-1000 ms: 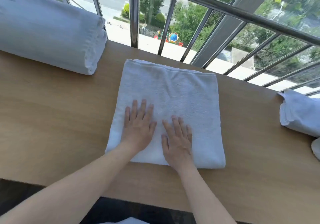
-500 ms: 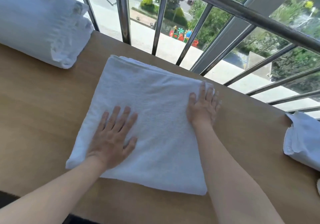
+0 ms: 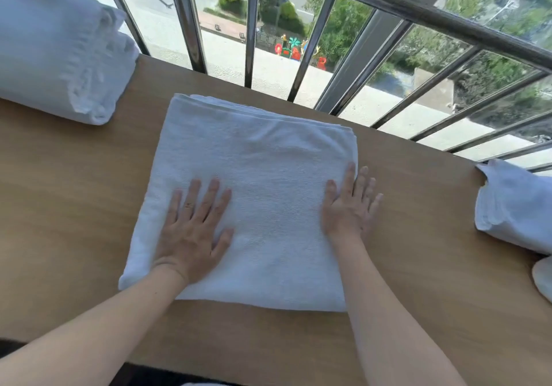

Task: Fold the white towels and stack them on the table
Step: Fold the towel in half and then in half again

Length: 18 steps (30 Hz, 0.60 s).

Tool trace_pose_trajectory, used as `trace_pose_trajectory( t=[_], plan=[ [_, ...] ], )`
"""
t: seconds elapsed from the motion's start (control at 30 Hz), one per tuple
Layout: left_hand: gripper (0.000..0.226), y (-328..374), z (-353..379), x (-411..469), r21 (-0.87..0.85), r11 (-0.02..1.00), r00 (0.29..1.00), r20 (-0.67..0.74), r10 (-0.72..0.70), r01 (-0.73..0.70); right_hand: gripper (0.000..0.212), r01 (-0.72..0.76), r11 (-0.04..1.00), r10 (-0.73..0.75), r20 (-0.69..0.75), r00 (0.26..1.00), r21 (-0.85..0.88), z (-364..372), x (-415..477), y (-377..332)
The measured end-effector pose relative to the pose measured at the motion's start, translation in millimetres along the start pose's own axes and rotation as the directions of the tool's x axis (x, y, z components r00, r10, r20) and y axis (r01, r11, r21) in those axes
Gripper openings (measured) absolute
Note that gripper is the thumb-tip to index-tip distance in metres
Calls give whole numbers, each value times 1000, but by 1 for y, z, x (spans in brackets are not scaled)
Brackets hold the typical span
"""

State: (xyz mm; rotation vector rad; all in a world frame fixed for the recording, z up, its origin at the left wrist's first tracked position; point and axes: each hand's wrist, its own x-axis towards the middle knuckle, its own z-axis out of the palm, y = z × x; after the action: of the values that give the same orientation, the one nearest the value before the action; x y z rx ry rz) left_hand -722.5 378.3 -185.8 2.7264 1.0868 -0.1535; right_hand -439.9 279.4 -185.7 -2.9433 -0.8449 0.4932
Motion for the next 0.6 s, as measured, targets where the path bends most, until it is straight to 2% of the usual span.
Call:
trace_pose_trajectory(
  t=[0.03, 0.07, 0.13, 0.17, 0.2, 0.23, 0.27, 0.4, 0.5, 0.53, 0.6],
  plan=[
    [70, 0, -1, 0, -1, 1000, 1000, 4, 0, 0, 65, -33, 999, 32, -29, 999, -3, -1, -7, -4],
    [70, 1, -2, 1, 0, 1000, 1000, 5, -1, 1, 65, 12, 1000, -12, -73, 997, -1, 2, -21, -14],
    [68, 1, -2, 1, -8, 1000, 1000, 14, 6, -6, 63, 253, 967, -247, -123, 961, 41, 15, -66, -42],
    [68, 0, -2, 1, -15, 1000, 1000, 17, 10, -10, 63, 395, 918, -389, -108, 915, 31, 27, -93, -51],
    [67, 0, -1, 1, -18, 1000, 1000, 17, 19, -19, 63, 493, 870, -492, -85, 867, -5, 38, -117, -51],
    [67, -1, 0, 1, -17, 999, 999, 22, 30, -30, 64, 524, 851, -525, -59, 849, -30, 46, -131, -43],
    [66, -2, 1, 1, -15, 999, 999, 32, 39, -38, 65, 490, 871, -491, -44, 870, -29, 49, -133, -30],
    [63, -6, 2, -2, -32, 999, 998, 39, 42, -41, 70, 184, 978, -187, -14, 982, -96, 43, -123, 12],
    [61, -7, 1, -6, -63, 981, 982, 35, 185, -183, 69, -36, 999, 33, -70, 997, -40, 42, -123, -3],
    [59, -7, 1, -7, -67, 960, 961, 30, 274, -272, 68, -28, 1000, 27, -97, 995, -7, 41, -124, -19],
    [57, -11, -1, -4, -67, 899, 899, 29, 436, -434, 66, 128, 990, -120, -128, 984, 55, 45, -129, -53]
  ],
)
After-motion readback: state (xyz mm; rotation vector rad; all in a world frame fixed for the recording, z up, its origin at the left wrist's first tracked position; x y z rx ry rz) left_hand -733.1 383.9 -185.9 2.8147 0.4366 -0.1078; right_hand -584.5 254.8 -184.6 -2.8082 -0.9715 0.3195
